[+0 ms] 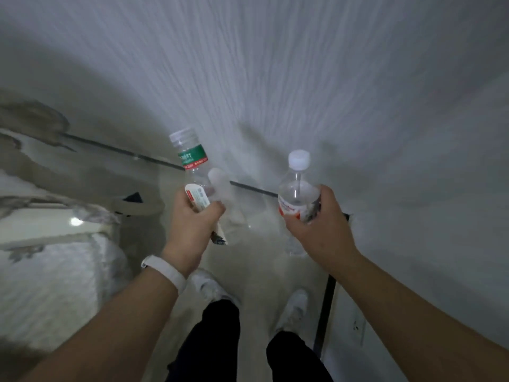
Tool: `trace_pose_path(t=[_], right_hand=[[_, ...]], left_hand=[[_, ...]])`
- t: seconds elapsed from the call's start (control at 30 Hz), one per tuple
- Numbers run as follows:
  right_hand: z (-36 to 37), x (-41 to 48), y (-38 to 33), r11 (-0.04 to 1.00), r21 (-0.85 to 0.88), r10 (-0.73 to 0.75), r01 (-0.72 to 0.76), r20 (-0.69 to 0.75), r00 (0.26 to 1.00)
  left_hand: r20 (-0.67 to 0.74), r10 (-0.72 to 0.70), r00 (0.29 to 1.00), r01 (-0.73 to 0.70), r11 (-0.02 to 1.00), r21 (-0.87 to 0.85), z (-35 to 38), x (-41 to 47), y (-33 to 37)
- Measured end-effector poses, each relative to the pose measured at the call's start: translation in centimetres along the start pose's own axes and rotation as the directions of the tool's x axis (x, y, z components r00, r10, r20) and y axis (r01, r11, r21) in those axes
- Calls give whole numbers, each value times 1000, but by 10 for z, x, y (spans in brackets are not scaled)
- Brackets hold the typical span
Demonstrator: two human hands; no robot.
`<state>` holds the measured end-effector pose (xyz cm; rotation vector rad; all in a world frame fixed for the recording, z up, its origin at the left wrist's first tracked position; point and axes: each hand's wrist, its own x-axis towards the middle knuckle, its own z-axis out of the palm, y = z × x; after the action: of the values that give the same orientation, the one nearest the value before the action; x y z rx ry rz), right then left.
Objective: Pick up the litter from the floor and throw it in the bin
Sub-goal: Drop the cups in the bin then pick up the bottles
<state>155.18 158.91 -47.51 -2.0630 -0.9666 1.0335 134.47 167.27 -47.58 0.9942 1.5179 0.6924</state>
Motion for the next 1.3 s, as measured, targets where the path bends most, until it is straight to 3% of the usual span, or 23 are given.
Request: trace_pose_path(t=[0.3,0.5,0.73,1.0,1.3], right_hand=[[3,-42,-177,982,-12,-189,189,23,982],[25,-56,-285,930,-3,-367,368,69,928],[54,-65,-373,855,41,-515,517,189,836],[86,-48,-433,758,224,-642,613,427,637],[135,-84,-464,690,390,-650,610,705,284]], left_hand=[[-64,181,981,-187,976,-108,-117,-38,114],[-118,369,922,-375,927,-29,-206,-52,173],[-341,398,852,-414,910,29,-273,-75,205],[-632,289,719,-343,939,38,-283,-113,221],[-925,77,371,-276,961,-31,-276,-207,199]])
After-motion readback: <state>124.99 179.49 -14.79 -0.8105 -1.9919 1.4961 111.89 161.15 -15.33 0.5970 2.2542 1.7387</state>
